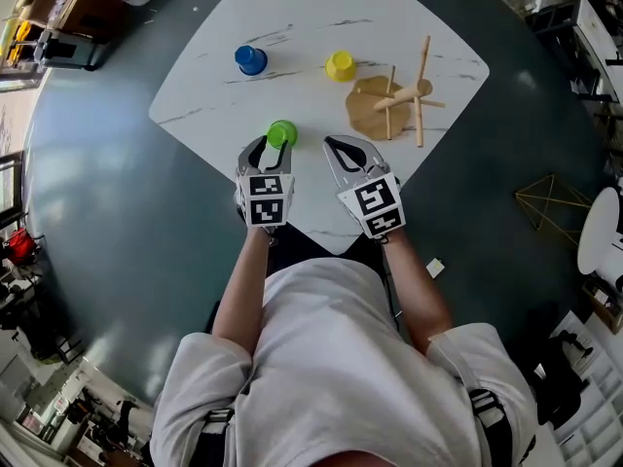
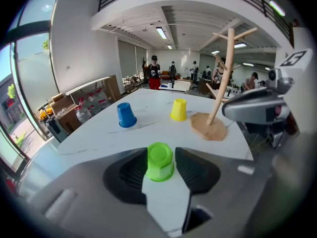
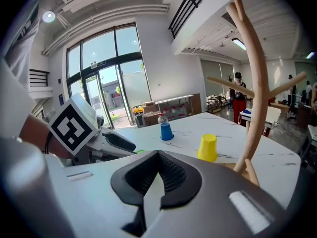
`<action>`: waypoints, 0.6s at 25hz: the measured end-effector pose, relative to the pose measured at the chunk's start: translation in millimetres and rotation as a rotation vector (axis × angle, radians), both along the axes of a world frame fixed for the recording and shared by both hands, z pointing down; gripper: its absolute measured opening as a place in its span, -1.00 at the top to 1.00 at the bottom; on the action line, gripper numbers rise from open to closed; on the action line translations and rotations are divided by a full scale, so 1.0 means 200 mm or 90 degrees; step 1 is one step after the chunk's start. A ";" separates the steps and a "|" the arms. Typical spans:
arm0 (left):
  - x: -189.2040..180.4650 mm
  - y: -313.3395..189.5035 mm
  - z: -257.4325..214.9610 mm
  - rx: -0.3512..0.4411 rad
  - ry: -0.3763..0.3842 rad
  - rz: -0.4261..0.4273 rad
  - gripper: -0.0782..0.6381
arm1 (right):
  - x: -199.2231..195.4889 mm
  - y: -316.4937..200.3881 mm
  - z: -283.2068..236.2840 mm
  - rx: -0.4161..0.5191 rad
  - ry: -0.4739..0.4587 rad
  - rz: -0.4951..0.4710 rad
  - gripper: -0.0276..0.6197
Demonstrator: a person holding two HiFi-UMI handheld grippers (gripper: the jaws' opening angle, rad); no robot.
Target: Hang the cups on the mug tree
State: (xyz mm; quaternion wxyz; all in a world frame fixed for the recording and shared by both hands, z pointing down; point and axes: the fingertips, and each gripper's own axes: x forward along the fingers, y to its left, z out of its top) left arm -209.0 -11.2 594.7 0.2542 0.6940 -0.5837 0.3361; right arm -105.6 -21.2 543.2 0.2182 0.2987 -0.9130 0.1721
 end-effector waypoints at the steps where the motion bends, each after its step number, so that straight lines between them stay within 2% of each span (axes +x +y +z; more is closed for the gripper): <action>1: 0.00 0.00 0.02 -0.006 0.005 0.000 0.28 | 0.01 0.00 0.00 0.000 0.003 0.002 0.91; 4: 0.00 -0.02 0.07 -0.020 0.012 0.001 0.07 | 0.03 -0.02 0.01 -0.001 0.013 0.005 0.92; 7: 0.00 -0.04 0.11 -0.032 0.007 0.009 0.00 | 0.06 -0.03 0.01 -0.002 0.019 0.008 0.92; 11: 0.00 -0.06 0.13 -0.037 -0.005 0.010 0.01 | 0.09 -0.05 0.01 0.001 0.024 0.012 0.92; 14: -0.02 -0.05 0.14 -0.033 -0.007 -0.009 0.18 | 0.11 -0.05 0.01 0.000 0.026 0.012 0.92; 15: -0.02 -0.05 0.14 -0.032 -0.007 -0.012 0.18 | 0.12 -0.04 0.01 0.000 0.026 0.011 0.92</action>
